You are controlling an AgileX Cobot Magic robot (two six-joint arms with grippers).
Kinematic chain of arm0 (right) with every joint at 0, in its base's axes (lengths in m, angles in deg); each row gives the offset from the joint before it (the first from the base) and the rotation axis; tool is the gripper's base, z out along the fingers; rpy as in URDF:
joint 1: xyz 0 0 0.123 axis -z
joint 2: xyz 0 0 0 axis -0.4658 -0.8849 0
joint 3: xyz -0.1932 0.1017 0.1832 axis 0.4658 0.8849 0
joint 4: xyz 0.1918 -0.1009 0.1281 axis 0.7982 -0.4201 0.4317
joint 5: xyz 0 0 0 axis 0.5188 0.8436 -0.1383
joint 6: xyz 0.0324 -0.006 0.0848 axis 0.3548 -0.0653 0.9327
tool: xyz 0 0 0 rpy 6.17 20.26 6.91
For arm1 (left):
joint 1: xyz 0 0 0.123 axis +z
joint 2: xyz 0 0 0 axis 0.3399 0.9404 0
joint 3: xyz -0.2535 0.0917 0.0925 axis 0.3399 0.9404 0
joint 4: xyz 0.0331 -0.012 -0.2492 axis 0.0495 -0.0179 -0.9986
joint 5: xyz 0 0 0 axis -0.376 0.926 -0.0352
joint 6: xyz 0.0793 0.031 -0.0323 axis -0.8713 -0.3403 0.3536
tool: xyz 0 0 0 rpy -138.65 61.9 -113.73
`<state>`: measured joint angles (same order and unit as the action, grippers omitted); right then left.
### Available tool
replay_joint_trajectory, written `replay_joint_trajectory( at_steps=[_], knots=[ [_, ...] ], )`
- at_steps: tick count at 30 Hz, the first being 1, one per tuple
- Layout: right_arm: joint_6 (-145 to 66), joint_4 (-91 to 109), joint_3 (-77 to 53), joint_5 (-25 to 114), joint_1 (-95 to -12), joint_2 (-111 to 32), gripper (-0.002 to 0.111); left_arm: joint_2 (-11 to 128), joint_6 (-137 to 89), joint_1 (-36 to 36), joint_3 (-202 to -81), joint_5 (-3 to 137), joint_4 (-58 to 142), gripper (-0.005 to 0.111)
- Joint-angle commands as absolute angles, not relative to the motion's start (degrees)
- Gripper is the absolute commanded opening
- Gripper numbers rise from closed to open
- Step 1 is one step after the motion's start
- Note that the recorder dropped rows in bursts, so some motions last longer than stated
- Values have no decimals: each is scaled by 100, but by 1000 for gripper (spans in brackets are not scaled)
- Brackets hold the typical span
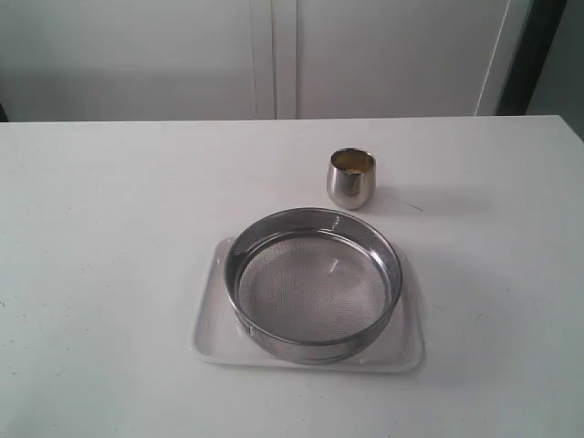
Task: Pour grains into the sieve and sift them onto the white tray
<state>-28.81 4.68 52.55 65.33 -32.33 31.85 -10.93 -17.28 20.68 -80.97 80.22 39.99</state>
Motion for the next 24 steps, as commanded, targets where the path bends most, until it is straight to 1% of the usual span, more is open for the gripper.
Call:
replay_joint_trajectory(
  at_steps=[1,7,12,14,15,17,18,20,24],
  knots=[
    [-3166,166,5278,6353,-3232,3220,0,-1115,-1728,2035,-8083,8000,3975,0],
    [-3258,106,5278,5634,-3232,3220,0,-1115,-1728,2035,-8083,8000,3975,0],
    [-3016,331,5278,4272,-3232,3220,0,-1115,-1728,2035,-8083,8000,3975,0],
    [-2463,463,5278,3591,-3232,3220,0,-1115,-1728,2035,-8083,8000,3975,0],
    [-1686,633,5278,3131,-3232,3220,0,-1115,-1728,2035,-8083,8000,3975,0],
    [-717,633,5278,2812,-3232,3220,0,-1115,-1728,2035,-8083,8000,3975,0],
    [-564,621,5278,2683,-3232,3220,0,-1115,-1728,2035,-8083,8000,3975,0],
    [-526,344,5278,2371,-3232,3220,0,-1115,-1728,2035,-8083,8000,3975,0],
    [-887,253,4933,2382,-3232,3108,0,-1115,-1728,2035,-8083,8000,3975,0]
  ],
)
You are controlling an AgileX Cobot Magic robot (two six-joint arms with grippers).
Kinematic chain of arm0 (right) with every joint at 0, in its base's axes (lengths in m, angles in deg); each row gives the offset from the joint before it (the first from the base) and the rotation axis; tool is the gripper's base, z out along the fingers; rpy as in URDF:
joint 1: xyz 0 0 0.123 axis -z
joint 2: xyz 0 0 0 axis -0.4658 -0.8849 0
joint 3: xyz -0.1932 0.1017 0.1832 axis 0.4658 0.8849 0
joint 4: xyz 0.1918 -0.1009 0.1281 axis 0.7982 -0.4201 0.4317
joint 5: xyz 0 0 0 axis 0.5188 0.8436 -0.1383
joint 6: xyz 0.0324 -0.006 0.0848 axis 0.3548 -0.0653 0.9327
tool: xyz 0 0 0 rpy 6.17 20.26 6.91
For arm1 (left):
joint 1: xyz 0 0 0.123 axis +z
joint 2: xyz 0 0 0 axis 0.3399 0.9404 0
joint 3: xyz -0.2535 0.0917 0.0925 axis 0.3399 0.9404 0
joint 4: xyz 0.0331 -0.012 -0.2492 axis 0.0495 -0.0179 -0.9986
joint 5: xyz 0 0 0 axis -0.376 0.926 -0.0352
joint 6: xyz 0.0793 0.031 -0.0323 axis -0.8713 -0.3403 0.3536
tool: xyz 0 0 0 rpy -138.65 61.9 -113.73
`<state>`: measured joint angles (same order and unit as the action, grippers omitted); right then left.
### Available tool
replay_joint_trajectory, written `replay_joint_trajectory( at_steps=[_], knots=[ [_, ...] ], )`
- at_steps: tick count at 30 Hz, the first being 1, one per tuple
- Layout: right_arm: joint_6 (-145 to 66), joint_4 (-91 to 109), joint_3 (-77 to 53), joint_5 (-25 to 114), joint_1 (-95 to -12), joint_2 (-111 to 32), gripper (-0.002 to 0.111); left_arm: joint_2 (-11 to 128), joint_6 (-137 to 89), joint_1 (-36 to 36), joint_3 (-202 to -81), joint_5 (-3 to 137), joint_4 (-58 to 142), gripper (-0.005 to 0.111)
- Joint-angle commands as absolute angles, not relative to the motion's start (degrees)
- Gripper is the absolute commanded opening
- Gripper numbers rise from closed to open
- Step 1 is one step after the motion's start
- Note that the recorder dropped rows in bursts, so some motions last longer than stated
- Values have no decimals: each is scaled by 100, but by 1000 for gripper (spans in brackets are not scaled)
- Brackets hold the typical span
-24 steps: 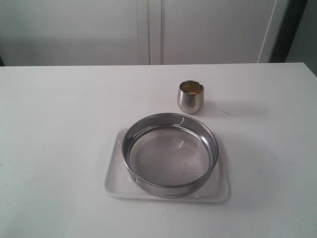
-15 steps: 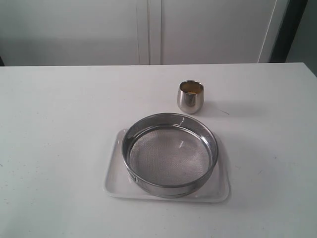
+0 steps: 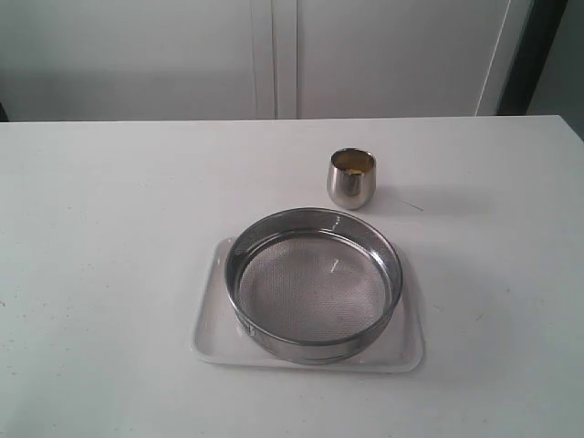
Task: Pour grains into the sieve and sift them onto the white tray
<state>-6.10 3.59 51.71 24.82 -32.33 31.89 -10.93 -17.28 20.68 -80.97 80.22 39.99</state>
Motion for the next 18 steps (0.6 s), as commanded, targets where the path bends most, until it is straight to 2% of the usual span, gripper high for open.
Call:
replay_joint_trajectory(
  at_steps=[1,18],
  knots=[
    [-898,253,4801,2414,-3232,2955,0,-1115,-1728,2035,-8083,8000,3975,0],
    [-1604,-113,3318,1572,-3242,-88,0,-1115,-1728,2035,-8083,8000,3975,0]
  ],
)
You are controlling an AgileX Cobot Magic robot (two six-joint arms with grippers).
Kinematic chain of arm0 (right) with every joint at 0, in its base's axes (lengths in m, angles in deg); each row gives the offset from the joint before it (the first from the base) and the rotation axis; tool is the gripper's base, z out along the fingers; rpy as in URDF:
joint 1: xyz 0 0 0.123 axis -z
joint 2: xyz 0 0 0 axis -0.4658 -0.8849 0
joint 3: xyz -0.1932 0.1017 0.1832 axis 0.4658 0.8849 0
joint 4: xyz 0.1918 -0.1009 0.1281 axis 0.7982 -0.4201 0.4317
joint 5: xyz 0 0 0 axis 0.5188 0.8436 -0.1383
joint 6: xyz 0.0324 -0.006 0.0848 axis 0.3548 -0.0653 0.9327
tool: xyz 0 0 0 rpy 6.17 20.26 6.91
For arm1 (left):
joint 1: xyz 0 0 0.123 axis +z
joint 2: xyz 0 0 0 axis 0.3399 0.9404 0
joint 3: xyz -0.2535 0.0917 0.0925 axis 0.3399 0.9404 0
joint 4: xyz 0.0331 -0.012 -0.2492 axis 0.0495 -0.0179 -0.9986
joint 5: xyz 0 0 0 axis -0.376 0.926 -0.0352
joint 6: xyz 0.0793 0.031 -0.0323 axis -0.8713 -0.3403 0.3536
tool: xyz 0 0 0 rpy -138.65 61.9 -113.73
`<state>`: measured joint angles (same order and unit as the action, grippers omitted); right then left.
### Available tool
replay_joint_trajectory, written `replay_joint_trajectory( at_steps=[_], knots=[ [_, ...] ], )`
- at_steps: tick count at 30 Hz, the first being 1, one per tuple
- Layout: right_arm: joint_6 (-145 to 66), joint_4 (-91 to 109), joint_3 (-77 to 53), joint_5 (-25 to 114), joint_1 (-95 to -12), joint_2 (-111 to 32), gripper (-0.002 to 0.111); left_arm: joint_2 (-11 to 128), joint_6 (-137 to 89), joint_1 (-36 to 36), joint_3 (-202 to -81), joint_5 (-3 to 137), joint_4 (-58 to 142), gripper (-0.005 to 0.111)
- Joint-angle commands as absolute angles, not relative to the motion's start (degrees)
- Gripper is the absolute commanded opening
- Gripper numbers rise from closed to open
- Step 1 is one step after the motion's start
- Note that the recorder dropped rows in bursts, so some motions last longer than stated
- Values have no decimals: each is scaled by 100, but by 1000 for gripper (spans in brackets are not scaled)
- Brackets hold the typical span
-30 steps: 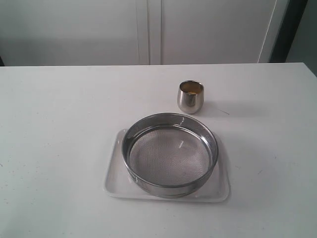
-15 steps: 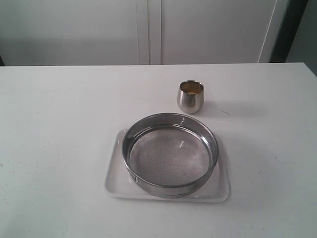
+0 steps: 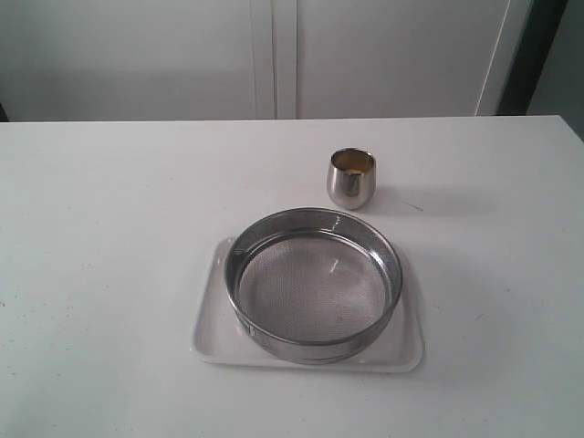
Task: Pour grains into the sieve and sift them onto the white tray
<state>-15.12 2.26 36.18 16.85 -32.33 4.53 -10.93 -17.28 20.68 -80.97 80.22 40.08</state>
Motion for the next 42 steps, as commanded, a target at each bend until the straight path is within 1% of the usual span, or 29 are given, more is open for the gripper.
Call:
replay_joint_trajectory(
  at_steps=[1,6,12,18,22,31,42],
  knots=[
    [-1604,-235,3247,1572,-3242,-210,0,-1115,-1728,2035,-8083,8000,3975,0],
    [-1604,-522,2905,1386,-3242,-914,0,-1115,-1728,2035,-8083,8000,3975,0],
    [-1554,-906,2334,1051,-3242,-2219,0,-1115,-1728,2035,-8083,8000,3975,0],
    [-1519,-1175,2183,83,-3242,-3282,0,-1115,-1728,2035,-8083,8000,3975,0],
    [-1320,-1470,1891,59,-3242,-3922,0,-1115,-1728,2035,-8083,8000,3975,0],
    [-1163,-2399,1218,-122,-3242,-5035,0,-1115,-1728,2035,-8083,8000,3975,0],
    [-1009,-3330,545,-879,-3242,-6220,0,-1115,-1728,2035,-8083,8000,3975,0]
  ],
)
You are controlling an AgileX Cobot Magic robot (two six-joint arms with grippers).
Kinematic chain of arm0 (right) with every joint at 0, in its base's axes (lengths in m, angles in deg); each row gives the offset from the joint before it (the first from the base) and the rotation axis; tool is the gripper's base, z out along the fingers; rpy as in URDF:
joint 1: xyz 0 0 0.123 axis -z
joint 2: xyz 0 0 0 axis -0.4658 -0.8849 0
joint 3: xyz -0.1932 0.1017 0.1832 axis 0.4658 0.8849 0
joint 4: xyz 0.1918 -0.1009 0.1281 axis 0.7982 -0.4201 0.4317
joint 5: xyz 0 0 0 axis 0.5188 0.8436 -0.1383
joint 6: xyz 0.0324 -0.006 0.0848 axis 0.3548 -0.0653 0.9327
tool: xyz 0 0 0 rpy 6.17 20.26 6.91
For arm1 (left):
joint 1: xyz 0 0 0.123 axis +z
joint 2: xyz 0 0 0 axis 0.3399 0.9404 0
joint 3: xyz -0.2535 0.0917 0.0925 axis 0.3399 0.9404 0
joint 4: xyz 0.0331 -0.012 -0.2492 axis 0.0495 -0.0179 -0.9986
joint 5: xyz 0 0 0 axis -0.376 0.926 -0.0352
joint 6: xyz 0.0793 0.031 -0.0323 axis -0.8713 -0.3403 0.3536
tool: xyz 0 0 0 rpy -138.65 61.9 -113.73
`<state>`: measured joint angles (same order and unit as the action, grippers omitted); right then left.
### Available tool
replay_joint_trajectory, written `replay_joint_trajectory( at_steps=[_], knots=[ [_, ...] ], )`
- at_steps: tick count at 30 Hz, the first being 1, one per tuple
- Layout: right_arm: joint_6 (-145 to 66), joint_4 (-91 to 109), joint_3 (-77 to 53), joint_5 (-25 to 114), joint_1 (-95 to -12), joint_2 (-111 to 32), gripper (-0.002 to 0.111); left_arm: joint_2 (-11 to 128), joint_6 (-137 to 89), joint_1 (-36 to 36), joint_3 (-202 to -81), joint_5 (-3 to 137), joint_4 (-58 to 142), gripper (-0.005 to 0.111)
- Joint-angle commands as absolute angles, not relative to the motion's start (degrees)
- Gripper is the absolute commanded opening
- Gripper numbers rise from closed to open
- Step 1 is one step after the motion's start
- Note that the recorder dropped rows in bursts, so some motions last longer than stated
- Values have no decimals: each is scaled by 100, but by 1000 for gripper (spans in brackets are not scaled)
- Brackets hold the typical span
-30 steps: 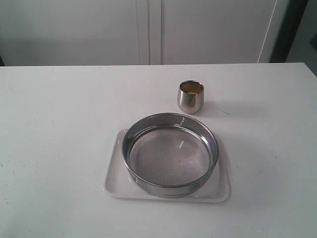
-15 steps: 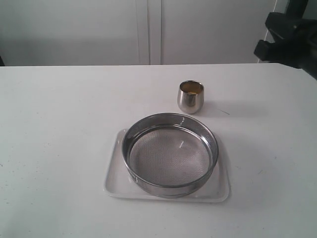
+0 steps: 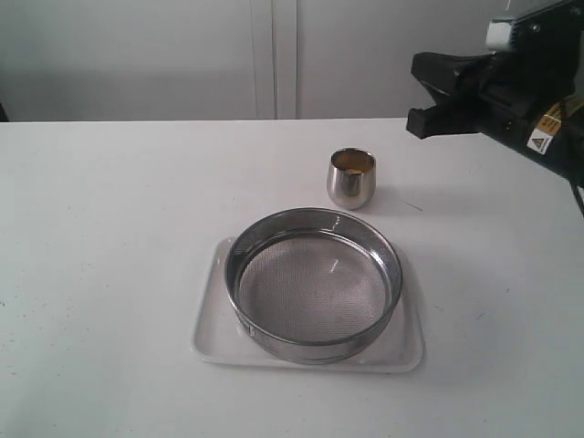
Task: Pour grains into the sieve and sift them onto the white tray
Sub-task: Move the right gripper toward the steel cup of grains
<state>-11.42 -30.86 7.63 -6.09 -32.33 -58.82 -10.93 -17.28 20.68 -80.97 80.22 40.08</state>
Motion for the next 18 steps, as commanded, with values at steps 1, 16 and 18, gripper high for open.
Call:
replay_joint_trajectory(
  at_steps=[1,16,18],
  knots=[
    [-983,-3384,497,-896,-3242,-6296,0,-1115,-1728,2035,-8083,8000,3975,0],
    [-498,-4365,-175,-1202,-3242,-7265,0,-1115,-1728,2035,-8083,8000,3975,0],
    [-498,-4365,-242,-1185,-3242,-7350,0,-1115,-1728,2035,-8083,8000,3975,0]
  ],
)
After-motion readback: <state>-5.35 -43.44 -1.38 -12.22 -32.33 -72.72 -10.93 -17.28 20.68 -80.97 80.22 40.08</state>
